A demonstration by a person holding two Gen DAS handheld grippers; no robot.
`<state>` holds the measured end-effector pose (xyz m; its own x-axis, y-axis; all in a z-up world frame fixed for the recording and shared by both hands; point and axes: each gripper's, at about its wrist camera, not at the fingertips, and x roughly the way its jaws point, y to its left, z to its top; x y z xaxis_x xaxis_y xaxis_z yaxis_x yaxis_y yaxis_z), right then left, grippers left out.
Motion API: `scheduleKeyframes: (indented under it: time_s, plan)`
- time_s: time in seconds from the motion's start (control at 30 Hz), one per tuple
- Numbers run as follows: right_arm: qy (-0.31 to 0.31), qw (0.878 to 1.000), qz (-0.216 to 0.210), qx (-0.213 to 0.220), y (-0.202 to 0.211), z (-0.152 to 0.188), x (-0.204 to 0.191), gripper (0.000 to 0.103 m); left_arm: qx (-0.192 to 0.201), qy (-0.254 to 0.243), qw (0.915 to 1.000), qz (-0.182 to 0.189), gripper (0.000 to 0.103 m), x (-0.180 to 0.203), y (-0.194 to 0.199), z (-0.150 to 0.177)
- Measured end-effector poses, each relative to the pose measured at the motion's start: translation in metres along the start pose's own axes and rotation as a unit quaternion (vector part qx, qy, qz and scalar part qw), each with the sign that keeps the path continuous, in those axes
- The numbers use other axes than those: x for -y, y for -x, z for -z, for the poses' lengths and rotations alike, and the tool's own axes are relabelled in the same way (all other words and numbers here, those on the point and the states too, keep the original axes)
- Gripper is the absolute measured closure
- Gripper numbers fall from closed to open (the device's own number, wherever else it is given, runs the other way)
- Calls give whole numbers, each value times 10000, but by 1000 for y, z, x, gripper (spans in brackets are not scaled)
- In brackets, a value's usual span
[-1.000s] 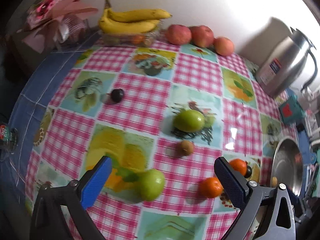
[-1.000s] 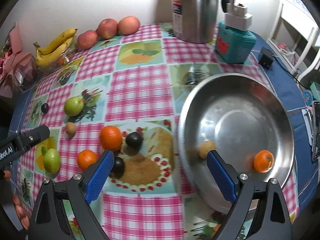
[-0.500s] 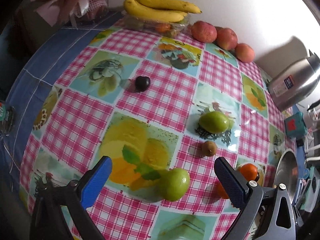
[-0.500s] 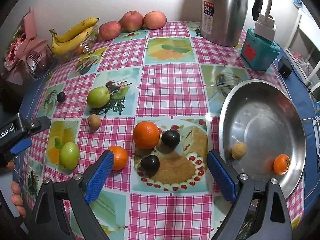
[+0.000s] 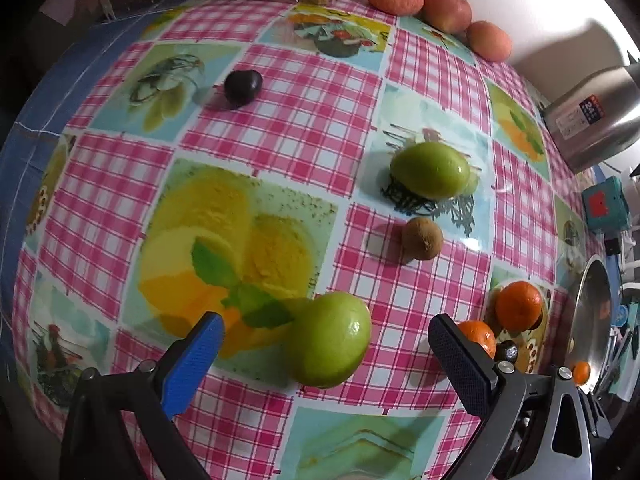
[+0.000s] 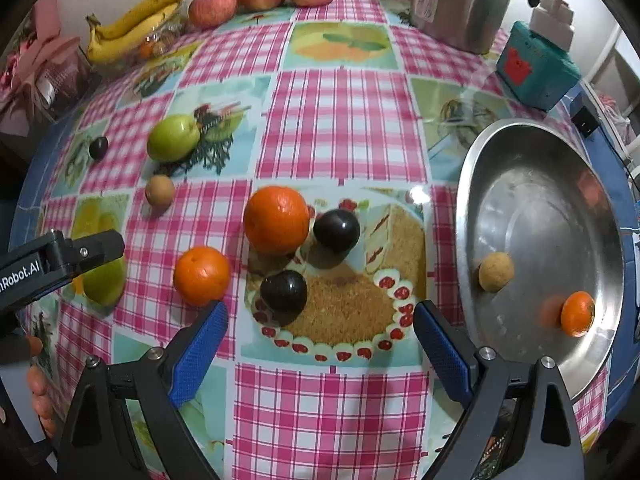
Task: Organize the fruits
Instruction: 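Grasp the green apple with the left gripper while the right gripper grasps a dark plum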
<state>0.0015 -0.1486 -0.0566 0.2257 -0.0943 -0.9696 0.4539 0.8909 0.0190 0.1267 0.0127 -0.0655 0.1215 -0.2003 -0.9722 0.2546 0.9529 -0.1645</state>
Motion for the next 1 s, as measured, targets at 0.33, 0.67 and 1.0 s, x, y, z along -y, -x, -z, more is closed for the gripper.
scheduleKeyframes:
  time_s: [0.33,0.67,1.0]
  plan:
    - [76,9996,49,-267,-24,8,-3,9,-162,-150,9996,-187,7,6,-19,9]
    - [361,9991,167,-146,-35,7,-14,15,-118,-307,9988,-371,17,13,-21,9]
    - [431,9989,164,69,-26,-1,-22,47,-37,-315,9991,-287,57,17,-8,5]
